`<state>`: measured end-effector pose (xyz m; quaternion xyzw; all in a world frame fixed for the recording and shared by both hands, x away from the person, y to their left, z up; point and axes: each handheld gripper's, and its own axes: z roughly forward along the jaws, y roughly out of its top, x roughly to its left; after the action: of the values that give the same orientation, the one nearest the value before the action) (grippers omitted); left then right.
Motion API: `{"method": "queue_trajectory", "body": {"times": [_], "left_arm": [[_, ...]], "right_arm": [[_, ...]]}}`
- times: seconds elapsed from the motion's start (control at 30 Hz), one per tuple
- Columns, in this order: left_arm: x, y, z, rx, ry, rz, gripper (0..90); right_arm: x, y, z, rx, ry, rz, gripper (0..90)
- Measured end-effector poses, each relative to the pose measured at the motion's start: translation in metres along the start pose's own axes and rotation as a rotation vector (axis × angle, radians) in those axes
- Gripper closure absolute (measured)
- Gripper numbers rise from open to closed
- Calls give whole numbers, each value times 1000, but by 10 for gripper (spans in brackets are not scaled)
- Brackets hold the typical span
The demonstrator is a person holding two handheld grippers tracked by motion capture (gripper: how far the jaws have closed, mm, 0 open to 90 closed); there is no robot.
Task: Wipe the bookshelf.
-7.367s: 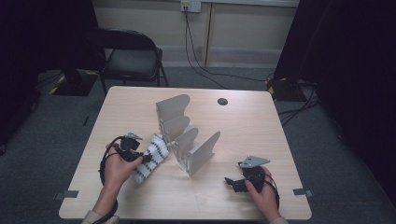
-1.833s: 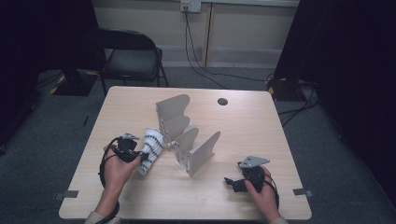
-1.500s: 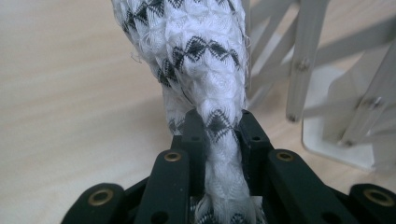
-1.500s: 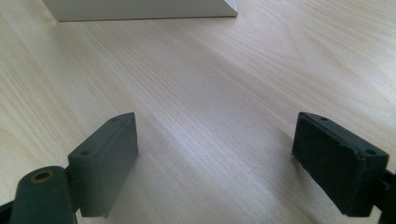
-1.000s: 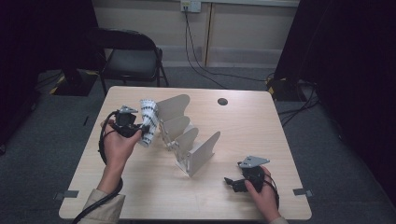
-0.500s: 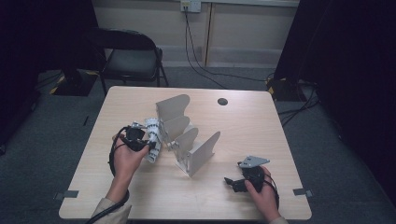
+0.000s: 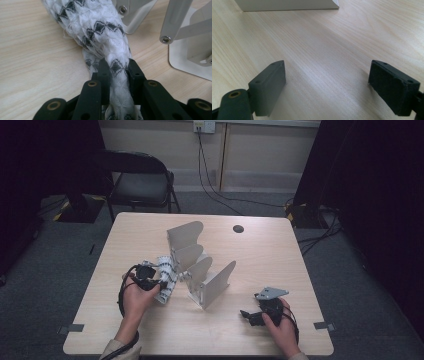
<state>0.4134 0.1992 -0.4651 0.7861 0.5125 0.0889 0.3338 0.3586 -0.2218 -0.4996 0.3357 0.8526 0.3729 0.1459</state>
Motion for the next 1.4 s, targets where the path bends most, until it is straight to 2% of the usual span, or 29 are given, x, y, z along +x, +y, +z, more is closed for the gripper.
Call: {"method": "queue_trajectory", "body": {"times": [0.13,0.3,0.5,0.63,0.67,0.8,0.9,0.93,1.1,1.4], "left_arm": [[3,7,-16,-33,16,-8,767],[5,25,-45,-93,39,-1,768],[-3,51,-75,-178,51,33,768],[-10,61,-85,-228,57,58,767],[-12,62,-84,-237,62,59,767],[-15,60,-74,-202,46,82,767],[-16,54,-63,-179,34,81,767],[-17,51,-60,-181,30,65,767],[-15,39,-46,-136,19,79,767],[-11,7,-17,-67,-7,42,767]], "right_arm": [[0,0,0,0,-1,-1,135],[0,0,0,0,-1,-1,135],[0,0,0,0,-1,0,135],[0,0,0,0,-1,0,135],[0,0,0,0,-1,0,135],[0,0,0,0,-1,-1,135],[0,0,0,0,-1,0,135],[0,0,0,0,-1,-1,135],[0,0,0,0,-1,-1,135],[0,0,0,0,-1,-1,135]]}}
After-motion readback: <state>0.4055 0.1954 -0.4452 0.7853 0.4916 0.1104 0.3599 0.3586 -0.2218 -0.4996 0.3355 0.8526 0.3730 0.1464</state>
